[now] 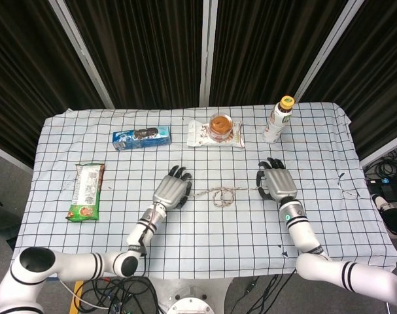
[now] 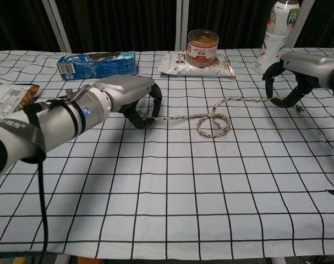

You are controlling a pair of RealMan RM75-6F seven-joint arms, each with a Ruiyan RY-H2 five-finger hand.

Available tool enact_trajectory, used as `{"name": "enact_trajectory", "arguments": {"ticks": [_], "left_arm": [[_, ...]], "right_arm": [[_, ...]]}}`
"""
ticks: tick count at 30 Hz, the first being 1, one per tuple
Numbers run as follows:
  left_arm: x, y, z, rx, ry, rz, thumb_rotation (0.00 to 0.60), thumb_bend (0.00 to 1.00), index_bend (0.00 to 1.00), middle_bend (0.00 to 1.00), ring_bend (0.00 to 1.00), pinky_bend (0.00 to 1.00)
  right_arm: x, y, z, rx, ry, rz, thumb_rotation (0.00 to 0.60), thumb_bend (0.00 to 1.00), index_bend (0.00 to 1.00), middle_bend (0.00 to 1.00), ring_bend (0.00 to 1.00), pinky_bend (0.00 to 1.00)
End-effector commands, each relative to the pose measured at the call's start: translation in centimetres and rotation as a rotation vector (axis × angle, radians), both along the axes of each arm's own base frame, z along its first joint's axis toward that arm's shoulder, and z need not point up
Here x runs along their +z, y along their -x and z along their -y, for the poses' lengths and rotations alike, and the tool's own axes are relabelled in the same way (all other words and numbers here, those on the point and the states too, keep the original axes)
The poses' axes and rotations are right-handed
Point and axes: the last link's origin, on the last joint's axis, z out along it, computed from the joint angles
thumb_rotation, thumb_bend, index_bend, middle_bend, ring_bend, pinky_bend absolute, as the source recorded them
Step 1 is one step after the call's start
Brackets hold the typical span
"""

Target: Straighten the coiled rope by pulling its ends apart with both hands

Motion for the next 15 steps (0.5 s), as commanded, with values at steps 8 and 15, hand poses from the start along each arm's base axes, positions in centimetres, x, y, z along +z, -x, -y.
{"name": "enact_trajectory", "arguments": {"ticks": [8,15], "left_arm": [[7.0,7.2,0.0,0.053,-0.109,0.034,0.600,0.40,0.59,0.19,0.06,0.00],[9.6,11.6,1.4,0.105,-0.163,0.057,0.600,0.40,0.59,0.19,0.06,0.00]], "right_arm": [[4.7,3.7,-1.6,-0.048,0.064,-0.039,0.600,0.59,0.66,0.17,0.00,0.00],[6.6,6.6,-2.2,-0.117,0.101,-0.062,0.600,0.59,0.66,0.17,0.00,0.00]]}}
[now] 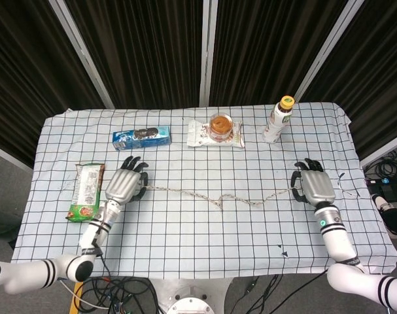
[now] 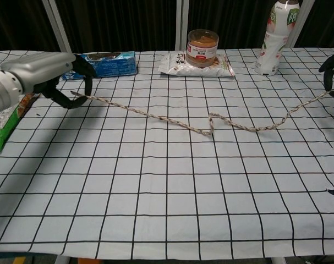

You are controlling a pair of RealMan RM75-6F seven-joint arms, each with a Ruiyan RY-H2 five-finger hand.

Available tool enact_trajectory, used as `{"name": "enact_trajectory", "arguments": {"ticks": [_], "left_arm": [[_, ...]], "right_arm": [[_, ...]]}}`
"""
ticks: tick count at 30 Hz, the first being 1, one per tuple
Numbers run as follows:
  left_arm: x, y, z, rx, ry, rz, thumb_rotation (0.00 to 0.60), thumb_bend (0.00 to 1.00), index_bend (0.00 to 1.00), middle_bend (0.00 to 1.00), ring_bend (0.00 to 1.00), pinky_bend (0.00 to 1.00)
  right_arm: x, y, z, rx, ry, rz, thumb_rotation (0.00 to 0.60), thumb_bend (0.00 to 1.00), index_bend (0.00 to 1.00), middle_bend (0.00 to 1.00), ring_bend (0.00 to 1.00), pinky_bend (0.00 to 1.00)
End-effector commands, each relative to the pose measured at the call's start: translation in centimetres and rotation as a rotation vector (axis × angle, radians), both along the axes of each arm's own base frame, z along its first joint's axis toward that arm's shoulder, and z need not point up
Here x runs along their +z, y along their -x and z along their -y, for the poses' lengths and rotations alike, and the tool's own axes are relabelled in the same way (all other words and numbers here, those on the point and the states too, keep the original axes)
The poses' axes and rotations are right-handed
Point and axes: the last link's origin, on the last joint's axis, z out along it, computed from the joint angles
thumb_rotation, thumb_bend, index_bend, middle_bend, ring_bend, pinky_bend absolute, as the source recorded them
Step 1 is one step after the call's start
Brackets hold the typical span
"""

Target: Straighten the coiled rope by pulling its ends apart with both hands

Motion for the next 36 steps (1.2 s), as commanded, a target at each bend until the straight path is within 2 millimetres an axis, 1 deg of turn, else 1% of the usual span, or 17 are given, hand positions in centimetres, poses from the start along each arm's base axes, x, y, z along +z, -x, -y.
{"name": "enact_trajectory", "arguments": {"ticks": [1,10,21,32,34,36], "left_arm": [[1.2,2.2,1.0,0.025,-0.027,0.013,0.600,0.40,0.59,0.19,0.06,0.00],[1.0,4.0,2.0,0.038,-0.036,0.006,0.600,0.40,0.59,0.19,0.06,0.00],[0.7,5.5,2.1,0.072,-0.036,0.007,0.600,0.40,0.59,0.19,0.06,0.00],[0.1,6.1,1.7,0.091,-0.034,0.009,0.600,0.40,0.59,0.19,0.06,0.00],[0.0,6.3,1.7,0.096,-0.032,0.005,0.600,0.40,0.59,0.19,0.06,0.00],[-0.1,6.5,1.7,0.100,-0.027,-0.001,0.600,0.40,0.58,0.19,0.06,0.00]], "right_arm": [[0.5,1.2,-0.1,-0.027,0.013,-0.007,0.600,0.59,0.66,0.17,0.00,0.00],[0.6,3.4,0.2,-0.076,0.033,-0.006,0.600,0.59,0.66,0.17,0.00,0.00],[0.1,5.6,0.3,-0.122,0.037,-0.019,0.600,0.59,0.66,0.17,0.00,0.00],[-1.6,6.7,0.6,-0.134,0.014,-0.002,0.600,0.59,0.66,0.17,0.00,0.00],[-1.8,6.9,0.7,-0.134,0.013,-0.001,0.600,0.57,0.65,0.17,0.00,0.00],[-1.9,7.0,0.7,-0.133,0.012,-0.002,0.600,0.52,0.64,0.16,0.00,0.00]]}}
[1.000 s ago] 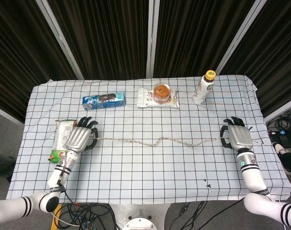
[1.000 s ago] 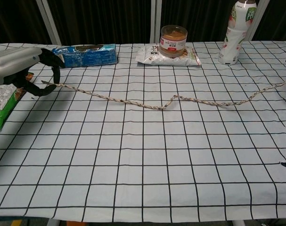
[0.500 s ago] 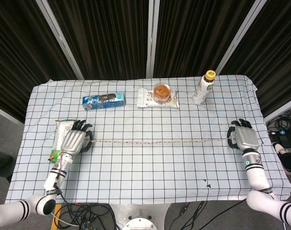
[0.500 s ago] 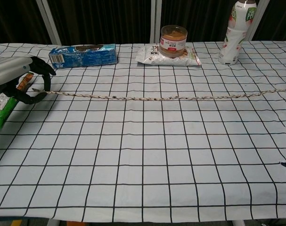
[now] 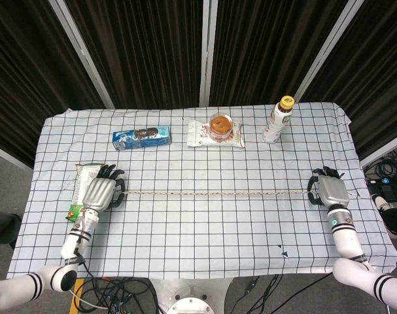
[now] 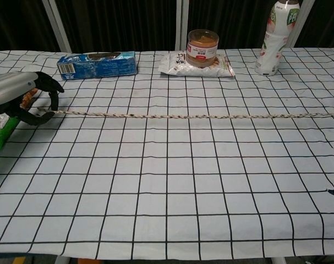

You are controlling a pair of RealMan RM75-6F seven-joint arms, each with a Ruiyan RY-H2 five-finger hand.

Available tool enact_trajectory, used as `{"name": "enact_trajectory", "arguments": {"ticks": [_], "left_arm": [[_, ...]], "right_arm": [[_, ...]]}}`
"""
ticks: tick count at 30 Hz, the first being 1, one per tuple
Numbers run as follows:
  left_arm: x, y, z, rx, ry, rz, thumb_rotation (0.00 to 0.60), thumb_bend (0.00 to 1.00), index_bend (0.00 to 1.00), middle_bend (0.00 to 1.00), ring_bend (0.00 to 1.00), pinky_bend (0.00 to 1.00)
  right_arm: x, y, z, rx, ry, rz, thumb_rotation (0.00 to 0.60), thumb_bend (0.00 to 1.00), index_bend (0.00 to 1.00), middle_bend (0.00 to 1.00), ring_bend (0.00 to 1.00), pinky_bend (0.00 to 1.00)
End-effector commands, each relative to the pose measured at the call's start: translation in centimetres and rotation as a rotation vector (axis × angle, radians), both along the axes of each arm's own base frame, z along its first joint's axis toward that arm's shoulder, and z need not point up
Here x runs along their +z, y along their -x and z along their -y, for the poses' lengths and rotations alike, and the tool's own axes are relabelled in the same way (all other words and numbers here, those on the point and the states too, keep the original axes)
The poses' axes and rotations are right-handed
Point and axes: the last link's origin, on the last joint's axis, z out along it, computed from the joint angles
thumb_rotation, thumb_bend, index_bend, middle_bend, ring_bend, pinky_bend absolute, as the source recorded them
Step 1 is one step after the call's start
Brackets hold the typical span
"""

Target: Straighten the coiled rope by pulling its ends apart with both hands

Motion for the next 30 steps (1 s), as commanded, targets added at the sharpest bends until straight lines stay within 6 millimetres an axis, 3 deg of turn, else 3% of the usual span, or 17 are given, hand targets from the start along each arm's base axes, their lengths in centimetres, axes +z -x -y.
{"name": "enact_trajectory", "arguments": {"ticks": [1,8,12,15,19,23,30], "left_arm": [[-0.2,0.2,0.1,0.005,0.008,-0.005,0.600,0.40,0.57,0.19,0.06,0.00],[-0.5,0.3,0.4,0.016,0.022,-0.002,0.600,0.32,0.42,0.18,0.06,0.00],[-0.4,0.2,0.7,0.030,0.043,0.014,0.600,0.24,0.28,0.16,0.04,0.00],[0.5,-0.1,0.8,0.035,0.030,0.043,0.600,0.22,0.23,0.14,0.03,0.00],[3.8,0.2,0.9,0.044,-0.054,0.101,0.600,0.20,0.22,0.14,0.02,0.00],[8.5,1.9,1.5,0.071,-0.176,0.136,0.600,0.19,0.23,0.14,0.02,0.00],[14.5,6.2,5.2,0.103,-0.305,0.062,0.600,0.17,0.26,0.14,0.02,0.00]], "right_arm": [[-0.3,0.1,0.0,0.001,-0.002,0.002,0.600,0.50,0.63,0.15,0.00,0.00],[-0.4,0.3,-0.3,0.000,-0.005,0.008,0.600,0.27,0.43,0.11,0.00,0.00],[-0.1,0.3,-0.7,0.000,0.003,0.016,0.600,0.25,0.33,0.09,0.00,0.00],[0.8,-0.1,-1.0,0.023,0.029,0.022,0.600,0.24,0.30,0.09,0.00,0.00],[3.2,-1.1,-1.9,0.078,0.097,0.027,0.600,0.25,0.30,0.09,0.00,0.00],[6.1,-2.0,-3.9,0.138,0.151,0.039,0.600,0.26,0.30,0.09,0.00,0.00],[9.2,-1.8,-9.1,0.198,0.226,0.065,0.600,0.27,0.29,0.10,0.00,0.00]]}}
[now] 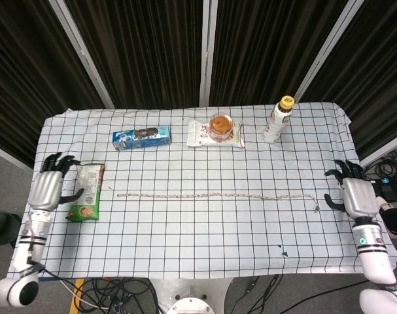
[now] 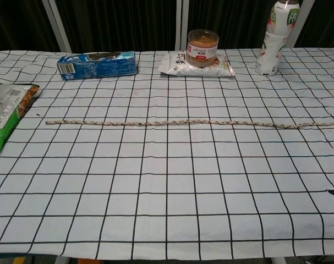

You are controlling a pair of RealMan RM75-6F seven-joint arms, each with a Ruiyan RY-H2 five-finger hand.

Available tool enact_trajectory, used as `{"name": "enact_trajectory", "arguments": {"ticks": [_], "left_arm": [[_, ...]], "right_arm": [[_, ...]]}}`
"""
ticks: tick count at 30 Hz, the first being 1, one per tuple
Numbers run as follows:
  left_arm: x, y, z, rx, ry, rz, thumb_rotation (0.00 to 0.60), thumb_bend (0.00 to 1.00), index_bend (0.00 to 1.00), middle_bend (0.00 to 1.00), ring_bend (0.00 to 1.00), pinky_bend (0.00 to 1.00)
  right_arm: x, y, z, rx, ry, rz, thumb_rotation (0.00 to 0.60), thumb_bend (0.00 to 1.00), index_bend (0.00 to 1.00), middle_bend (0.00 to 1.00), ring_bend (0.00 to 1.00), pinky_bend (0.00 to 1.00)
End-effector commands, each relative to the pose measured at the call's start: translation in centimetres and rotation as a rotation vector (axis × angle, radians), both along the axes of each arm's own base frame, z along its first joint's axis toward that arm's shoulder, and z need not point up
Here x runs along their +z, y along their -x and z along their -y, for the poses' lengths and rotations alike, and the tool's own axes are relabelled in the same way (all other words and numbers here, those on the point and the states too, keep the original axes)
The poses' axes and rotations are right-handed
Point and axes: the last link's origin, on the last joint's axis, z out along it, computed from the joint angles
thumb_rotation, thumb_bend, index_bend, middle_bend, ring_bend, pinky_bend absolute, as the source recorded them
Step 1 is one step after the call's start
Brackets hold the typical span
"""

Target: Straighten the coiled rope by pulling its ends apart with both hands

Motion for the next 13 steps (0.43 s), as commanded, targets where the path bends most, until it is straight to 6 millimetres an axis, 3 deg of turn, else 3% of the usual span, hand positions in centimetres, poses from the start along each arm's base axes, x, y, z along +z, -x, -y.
{"name": "enact_trajectory", "arguments": {"ticks": [1,6,9,13], "left_arm": [[2.5,2.0,2.8,0.022,-0.045,-0.042,0.600,0.17,0.26,0.14,0.02,0.00],[4.0,3.8,7.0,0.088,-0.096,-0.063,0.600,0.17,0.27,0.14,0.03,0.00],[4.1,4.3,9.9,0.115,-0.107,-0.063,0.600,0.17,0.28,0.14,0.02,0.00],[4.2,4.3,12.3,0.144,-0.116,-0.037,0.600,0.17,0.28,0.14,0.03,0.00]], "right_arm": [[1.5,0.4,-3.5,0.022,0.042,0.028,0.600,0.27,0.29,0.10,0.00,0.00],[2.4,0.9,-7.0,0.027,0.094,0.043,0.600,0.27,0.28,0.10,0.00,0.00],[2.7,1.1,-8.4,0.024,0.112,0.049,0.600,0.27,0.28,0.10,0.00,0.00],[2.9,1.3,-9.5,0.023,0.133,0.054,0.600,0.27,0.28,0.10,0.00,0.00]]}}
